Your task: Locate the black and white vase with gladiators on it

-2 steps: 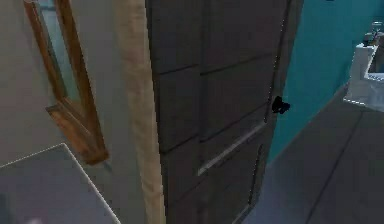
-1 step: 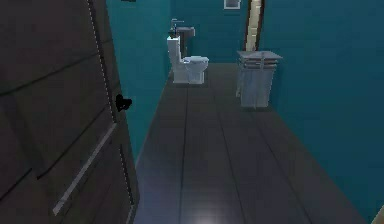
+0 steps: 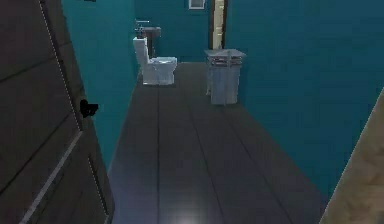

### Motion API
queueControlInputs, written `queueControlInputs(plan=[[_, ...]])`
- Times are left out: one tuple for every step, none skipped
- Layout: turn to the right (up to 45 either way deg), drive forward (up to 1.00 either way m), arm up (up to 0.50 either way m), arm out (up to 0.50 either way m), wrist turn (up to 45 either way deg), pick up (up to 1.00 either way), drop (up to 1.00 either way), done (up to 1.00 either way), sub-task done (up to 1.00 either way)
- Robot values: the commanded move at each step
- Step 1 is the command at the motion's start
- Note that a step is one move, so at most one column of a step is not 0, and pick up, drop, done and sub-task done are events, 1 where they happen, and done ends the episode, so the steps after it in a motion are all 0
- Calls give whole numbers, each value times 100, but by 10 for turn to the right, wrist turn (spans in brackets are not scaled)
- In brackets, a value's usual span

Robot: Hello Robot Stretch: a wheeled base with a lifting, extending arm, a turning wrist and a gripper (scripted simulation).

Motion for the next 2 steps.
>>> queueControlInputs(plan=[[0, 45, 0, 0, 0, 0, 0, 0, 0], [-30, 0, 0, 0, 0, 0, 0, 0, 0]])
